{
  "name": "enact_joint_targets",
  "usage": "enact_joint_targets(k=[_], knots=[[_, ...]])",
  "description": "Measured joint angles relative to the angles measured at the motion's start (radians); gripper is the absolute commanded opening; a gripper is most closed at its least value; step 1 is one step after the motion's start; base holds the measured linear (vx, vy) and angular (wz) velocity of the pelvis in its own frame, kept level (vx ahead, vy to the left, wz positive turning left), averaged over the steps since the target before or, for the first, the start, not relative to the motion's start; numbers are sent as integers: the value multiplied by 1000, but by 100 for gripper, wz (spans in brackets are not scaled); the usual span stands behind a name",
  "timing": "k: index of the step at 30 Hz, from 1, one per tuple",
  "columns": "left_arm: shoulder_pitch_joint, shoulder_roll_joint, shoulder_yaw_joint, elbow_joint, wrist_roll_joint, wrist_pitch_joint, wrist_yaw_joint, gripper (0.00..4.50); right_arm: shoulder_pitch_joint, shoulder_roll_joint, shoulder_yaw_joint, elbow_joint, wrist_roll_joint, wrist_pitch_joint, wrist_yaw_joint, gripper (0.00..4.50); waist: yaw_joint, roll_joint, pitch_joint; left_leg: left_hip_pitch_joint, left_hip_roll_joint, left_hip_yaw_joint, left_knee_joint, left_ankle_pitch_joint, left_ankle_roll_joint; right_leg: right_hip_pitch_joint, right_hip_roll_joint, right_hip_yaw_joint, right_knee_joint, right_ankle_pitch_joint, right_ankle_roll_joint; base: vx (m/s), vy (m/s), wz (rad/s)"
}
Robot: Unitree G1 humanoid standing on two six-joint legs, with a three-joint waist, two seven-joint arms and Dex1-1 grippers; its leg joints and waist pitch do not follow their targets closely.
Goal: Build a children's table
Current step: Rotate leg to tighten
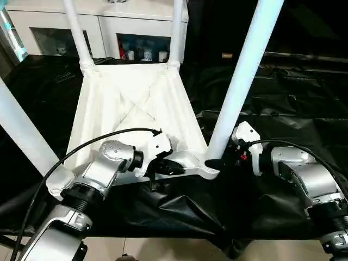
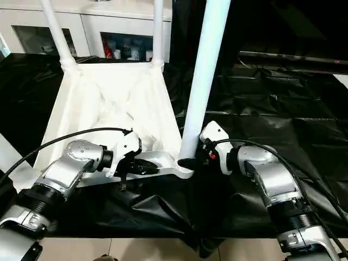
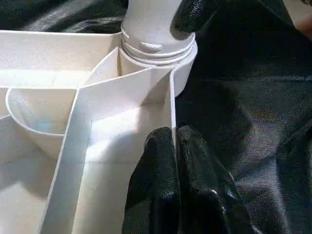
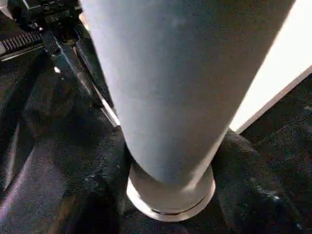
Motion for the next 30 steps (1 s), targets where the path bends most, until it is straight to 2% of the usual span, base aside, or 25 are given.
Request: enact_joint_targets(k=[5,11,15,18,21,24,26,30], knots=[[-2,-9,1,9,6,-6,24,0,5,18,-3,8,-11,-16,-41,200,-2,0,0,1,0,0,1,0,0,1,0,0,1,0,0,0,0,0],[-56,-92,12,103,57,3,230,0,-11,163,-92,110,-34,-29,-326,197,-7,-1,-1,5,-2,0,4,0,0,3,0,1,4,0,3,0,0,0],[-113,-204,35,191,85,59,429,0,-69,317,-186,196,-45,8,-625,196,-14,-3,-2,5,-3,-1,5,0,0,3,0,1,4,0,3,0,0,0],[-132,-257,34,220,107,80,511,0,-102,380,-217,238,-55,8,-765,196,-19,-6,-4,5,-4,-2,5,0,0,4,0,1,4,0,3,0,0,0],[-142,-286,26,235,140,80,558,0,-127,425,-226,275,-87,-14,-866,196,-26,-9,-8,5,-4,-3,5,0,-1,4,0,0,3,0,4,0,0,0],[-142,-290,24,235,152,80,566,0,-137,436,-226,300,-114,-40,-872,196,-32,-11,-12,4,-4,-2,3,0,0,5,0,0,-1,-1,4,0,0,0],[-142,-290,23,235,155,79,566,0,-137,437,-226,307,-114,-53,-872,252,-33,-12,-13,4,-5,-2,3,0,0,5,0,1,-2,-1,4,0,0,0],[-142,-287,20,239,163,63,565,0,-137,436,-227,308,-113,-52,-863,283,-32,-13,-13,4,-4,-2,2,0,0,4,0,0,-1,-1,4,0,0,0]])
